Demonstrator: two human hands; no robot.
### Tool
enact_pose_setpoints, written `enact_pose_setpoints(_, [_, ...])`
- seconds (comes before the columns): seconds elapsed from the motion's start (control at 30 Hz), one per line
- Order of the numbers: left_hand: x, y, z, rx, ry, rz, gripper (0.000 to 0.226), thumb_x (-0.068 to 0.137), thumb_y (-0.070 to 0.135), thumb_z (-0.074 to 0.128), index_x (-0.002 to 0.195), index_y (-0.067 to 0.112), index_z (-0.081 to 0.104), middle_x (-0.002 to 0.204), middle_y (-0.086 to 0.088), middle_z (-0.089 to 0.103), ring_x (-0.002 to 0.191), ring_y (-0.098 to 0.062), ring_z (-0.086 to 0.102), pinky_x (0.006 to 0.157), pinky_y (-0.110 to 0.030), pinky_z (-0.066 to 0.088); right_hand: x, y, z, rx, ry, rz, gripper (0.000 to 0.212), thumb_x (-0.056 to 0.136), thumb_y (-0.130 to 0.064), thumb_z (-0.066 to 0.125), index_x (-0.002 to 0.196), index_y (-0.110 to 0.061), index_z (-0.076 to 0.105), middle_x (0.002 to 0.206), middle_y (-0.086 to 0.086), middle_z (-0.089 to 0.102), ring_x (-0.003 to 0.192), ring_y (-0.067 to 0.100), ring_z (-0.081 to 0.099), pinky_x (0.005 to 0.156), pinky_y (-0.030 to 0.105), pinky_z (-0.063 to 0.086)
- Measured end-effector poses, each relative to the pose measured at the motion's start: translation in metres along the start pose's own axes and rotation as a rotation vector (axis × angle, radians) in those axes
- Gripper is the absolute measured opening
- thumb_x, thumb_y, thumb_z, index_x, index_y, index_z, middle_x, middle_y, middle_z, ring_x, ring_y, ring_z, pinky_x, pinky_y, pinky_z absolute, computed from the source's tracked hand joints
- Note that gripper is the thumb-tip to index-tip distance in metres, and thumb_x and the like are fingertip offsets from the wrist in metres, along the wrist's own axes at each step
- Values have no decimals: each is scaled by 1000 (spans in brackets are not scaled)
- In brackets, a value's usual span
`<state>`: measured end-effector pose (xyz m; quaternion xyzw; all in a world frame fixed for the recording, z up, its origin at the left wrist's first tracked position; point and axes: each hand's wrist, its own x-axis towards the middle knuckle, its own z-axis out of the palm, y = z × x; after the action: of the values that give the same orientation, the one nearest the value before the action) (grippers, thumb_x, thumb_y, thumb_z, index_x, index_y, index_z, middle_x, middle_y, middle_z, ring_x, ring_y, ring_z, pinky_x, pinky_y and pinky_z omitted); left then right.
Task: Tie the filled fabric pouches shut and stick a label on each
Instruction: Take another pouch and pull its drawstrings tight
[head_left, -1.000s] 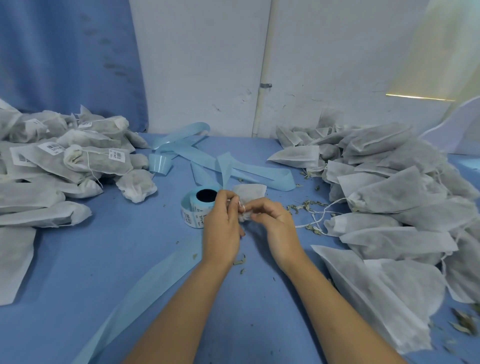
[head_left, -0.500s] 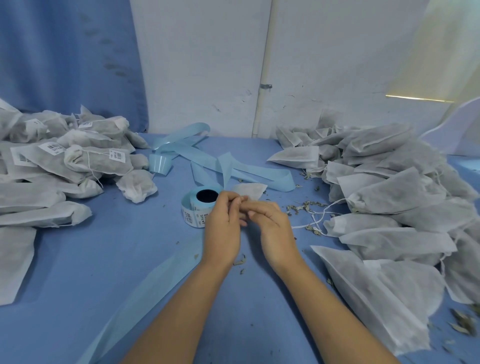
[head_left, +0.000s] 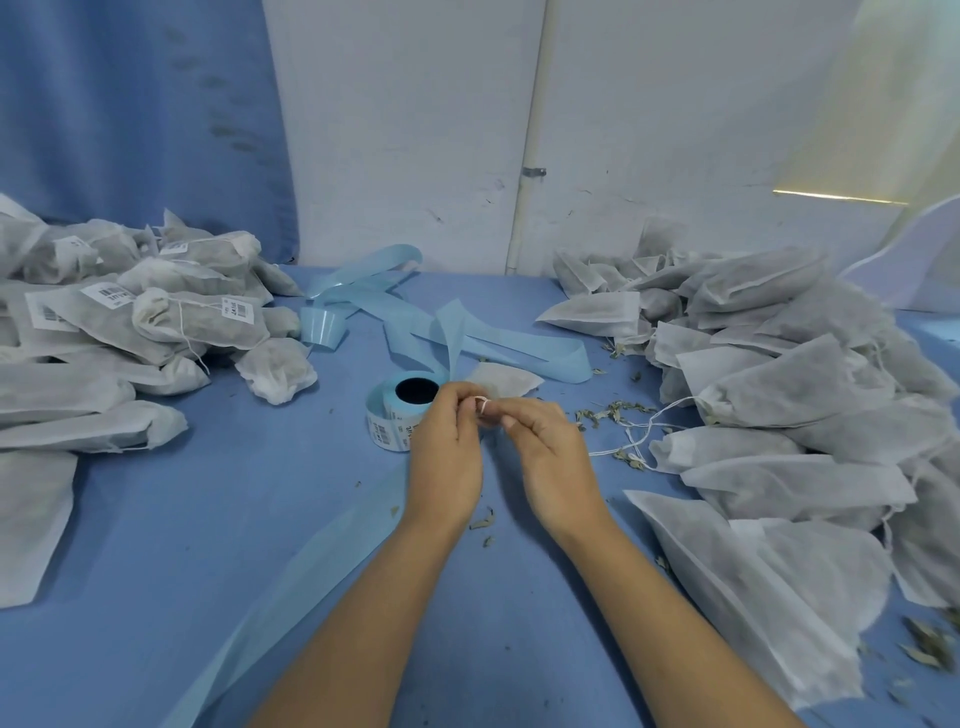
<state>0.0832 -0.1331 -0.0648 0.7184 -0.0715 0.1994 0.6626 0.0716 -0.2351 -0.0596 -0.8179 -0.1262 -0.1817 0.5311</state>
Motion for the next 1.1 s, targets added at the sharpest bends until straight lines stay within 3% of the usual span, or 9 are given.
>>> enact_pose_setpoints(0.17, [2, -1, -2, -88, -26, -95, 12, 97, 12, 51, 98, 13, 62, 88, 7, 66, 73, 10, 59, 68, -5, 43, -2, 6, 0, -365, -43, -245, 35, 94, 3, 43, 117, -7, 67, 116, 3, 66, 101, 13, 43, 91, 3, 27])
enact_pose_setpoints(0.33, [6, -2, -6, -251, 2, -186, 13, 93, 5, 55, 91, 15, 62, 86, 3, 66, 75, 2, 62, 69, -10, 47, -2, 8, -1, -472, -88, -380, 39, 88, 4, 43, 119, -6, 65, 119, 2, 65, 98, 22, 52, 86, 26, 43])
enact_pose_setpoints(0.53, [8, -1, -8, -406, 10, -260, 22, 92, -4, 51, 85, 12, 63, 79, -1, 66, 71, -6, 64, 68, -15, 51, -3, 9, -3, -343, -63, -345, 32, 91, 1, 47, 113, -4, 69, 115, 5, 67, 104, 22, 56, 94, 10, 34])
enact_pose_setpoints(0.73, [6, -3, -6, -342, 35, -215, 24, 95, -4, 45, 87, 11, 60, 72, 3, 66, 60, -1, 64, 61, -12, 48, -2, 2, -2, 39, -25, -103, 29, 92, -4, 47, 104, -8, 73, 109, 2, 69, 106, 10, 57, 94, 19, 42])
enact_pose_setpoints(0.8, [6, -3, -5, -303, 27, -201, 23, 96, -3, 44, 88, 11, 60, 74, 3, 67, 61, -1, 64, 61, -11, 48, -1, -1, -2, 269, -6, 41, 30, 93, 5, 47, 97, -8, 73, 102, 3, 69, 90, 5, 59, 83, 16, 44])
enact_pose_setpoints(0.93, [5, -4, -4, -236, 3, -209, 22, 96, 0, 43, 89, 12, 61, 85, -3, 67, 68, -7, 66, 68, -16, 50, 4, -1, -8, 670, 11, 290, 32, 91, 6, 44, 91, -4, 74, 83, 3, 71, 64, 10, 50, 66, 16, 46])
enact_pose_setpoints(1.1, [4, -4, -5, -183, -11, -239, 22, 93, 1, 45, 86, 14, 63, 79, 0, 69, 74, -15, 66, 77, -27, 53, 7, 0, -14, 1051, -42, 484, 27, 78, -2, 51, 79, -6, 78, 79, 5, 69, 59, 8, 49, 59, 16, 48])
